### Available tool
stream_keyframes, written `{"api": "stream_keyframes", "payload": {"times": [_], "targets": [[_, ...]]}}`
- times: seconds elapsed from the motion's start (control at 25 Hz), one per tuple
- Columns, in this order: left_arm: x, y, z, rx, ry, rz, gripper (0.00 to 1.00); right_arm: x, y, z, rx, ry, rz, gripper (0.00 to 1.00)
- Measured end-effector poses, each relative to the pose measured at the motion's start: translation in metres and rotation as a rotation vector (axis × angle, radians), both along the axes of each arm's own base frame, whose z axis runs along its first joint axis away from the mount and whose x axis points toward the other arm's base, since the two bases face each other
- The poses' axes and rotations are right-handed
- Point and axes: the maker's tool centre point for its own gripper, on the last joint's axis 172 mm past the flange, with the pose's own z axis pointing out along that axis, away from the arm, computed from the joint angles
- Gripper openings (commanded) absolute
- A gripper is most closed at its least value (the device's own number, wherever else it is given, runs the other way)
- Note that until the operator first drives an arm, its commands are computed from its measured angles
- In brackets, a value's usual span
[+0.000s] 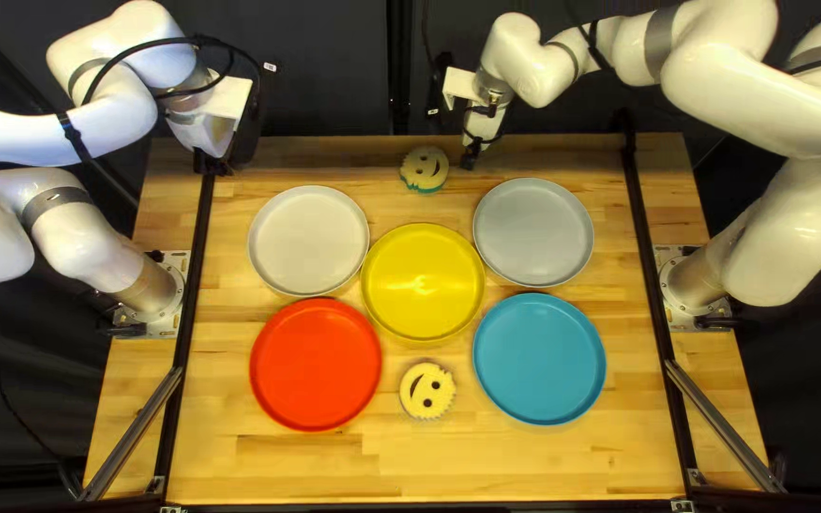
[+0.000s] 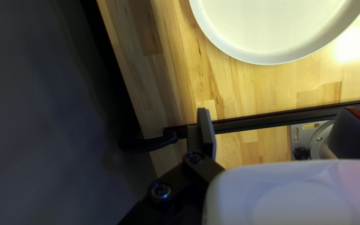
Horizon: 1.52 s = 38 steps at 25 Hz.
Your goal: Pick up sponge and scrub the plate
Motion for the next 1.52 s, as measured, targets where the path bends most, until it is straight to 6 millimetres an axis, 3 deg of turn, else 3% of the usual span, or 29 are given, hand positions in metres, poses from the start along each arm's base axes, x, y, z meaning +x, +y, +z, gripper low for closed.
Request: {"api": "stream_keyframes", "payload": {"times": [0.36,0.8,0.84,0.92,0.96,1.4,1.52], "targets": [[0.0,0.0,0.0,0.0,0.0,0.0,1.0,0.027,-0.021,-0.009,0.023,0.003,-0.001,1.0],[0.0,0.0,0.0,0.0,0.0,0.0,1.0,0.039,-0.024,-0.027,0.06,0.003,0.02,1.0],[0.0,0.0,0.0,0.0,0.0,0.0,1.0,0.041,-0.023,-0.026,0.061,0.003,0.021,0.96],[0.0,0.0,0.0,0.0,0.0,0.0,1.0,0.043,-0.021,-0.025,0.064,0.003,0.022,0.72],[0.0,0.0,0.0,0.0,0.0,0.0,1.0,0.043,-0.02,-0.025,0.065,0.004,0.023,0.0],[0.0,0.0,0.0,0.0,0.0,0.0,1.0,0.042,-0.017,-0.028,0.069,0.005,0.028,0.0],[0.0,0.0,0.0,0.0,0.0,0.0,1.0,0.038,-0.015,-0.019,0.065,0.002,0.029,0.0]]}}
